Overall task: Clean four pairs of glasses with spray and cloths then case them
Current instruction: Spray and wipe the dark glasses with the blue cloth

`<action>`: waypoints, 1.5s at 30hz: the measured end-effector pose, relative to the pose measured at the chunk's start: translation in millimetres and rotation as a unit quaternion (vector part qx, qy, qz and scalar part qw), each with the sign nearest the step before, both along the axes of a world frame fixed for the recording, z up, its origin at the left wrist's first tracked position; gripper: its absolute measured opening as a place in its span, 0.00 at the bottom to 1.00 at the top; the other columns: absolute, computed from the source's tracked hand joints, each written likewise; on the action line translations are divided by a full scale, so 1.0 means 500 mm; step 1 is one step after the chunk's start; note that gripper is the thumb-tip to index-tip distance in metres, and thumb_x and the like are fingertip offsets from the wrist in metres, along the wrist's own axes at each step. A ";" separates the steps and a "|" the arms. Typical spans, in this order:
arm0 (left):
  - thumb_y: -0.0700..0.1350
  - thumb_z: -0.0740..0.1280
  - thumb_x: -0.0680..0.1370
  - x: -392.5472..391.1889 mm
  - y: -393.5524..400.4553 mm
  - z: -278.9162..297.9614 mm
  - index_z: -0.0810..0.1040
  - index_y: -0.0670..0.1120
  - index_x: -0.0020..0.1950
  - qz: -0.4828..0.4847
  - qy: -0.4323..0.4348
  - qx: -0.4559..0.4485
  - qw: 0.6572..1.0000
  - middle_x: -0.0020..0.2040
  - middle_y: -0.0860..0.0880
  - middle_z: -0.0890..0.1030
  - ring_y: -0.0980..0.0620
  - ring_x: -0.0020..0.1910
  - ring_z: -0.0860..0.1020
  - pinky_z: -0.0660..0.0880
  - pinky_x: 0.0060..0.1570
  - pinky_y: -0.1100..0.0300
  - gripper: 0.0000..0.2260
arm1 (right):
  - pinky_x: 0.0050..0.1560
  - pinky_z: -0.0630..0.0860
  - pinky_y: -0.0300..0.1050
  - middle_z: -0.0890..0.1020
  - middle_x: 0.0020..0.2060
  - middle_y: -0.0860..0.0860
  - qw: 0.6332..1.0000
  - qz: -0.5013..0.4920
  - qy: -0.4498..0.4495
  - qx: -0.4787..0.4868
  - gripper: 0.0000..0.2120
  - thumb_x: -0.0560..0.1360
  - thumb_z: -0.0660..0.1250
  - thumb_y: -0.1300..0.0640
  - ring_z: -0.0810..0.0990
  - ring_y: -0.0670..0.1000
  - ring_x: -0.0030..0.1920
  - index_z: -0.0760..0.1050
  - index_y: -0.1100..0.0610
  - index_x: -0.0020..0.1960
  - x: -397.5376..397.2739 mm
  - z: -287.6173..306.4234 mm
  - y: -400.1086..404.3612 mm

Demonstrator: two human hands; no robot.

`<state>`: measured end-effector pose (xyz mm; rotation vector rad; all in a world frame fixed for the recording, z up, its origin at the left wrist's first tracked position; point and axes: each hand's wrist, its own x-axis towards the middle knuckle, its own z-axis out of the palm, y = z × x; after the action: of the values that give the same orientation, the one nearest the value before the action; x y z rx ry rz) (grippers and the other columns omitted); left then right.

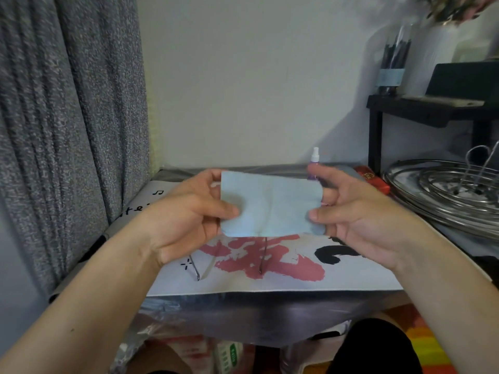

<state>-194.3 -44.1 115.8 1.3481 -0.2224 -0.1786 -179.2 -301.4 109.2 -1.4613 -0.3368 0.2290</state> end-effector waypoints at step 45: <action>0.40 0.69 0.78 0.401 0.254 -0.078 0.86 0.49 0.46 0.056 0.011 0.640 0.766 0.35 0.53 0.82 0.58 0.26 0.76 0.70 0.27 0.67 0.08 | 0.37 0.78 0.45 0.83 0.43 0.54 0.788 0.145 -0.114 -0.588 0.08 0.75 0.69 0.61 0.79 0.54 0.36 0.84 0.59 0.52 0.493 -0.055 0.358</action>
<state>6.4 83.0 77.0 2.7294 0.0487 -0.2574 67.2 -122.2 81.6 -2.6967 -0.6836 0.5769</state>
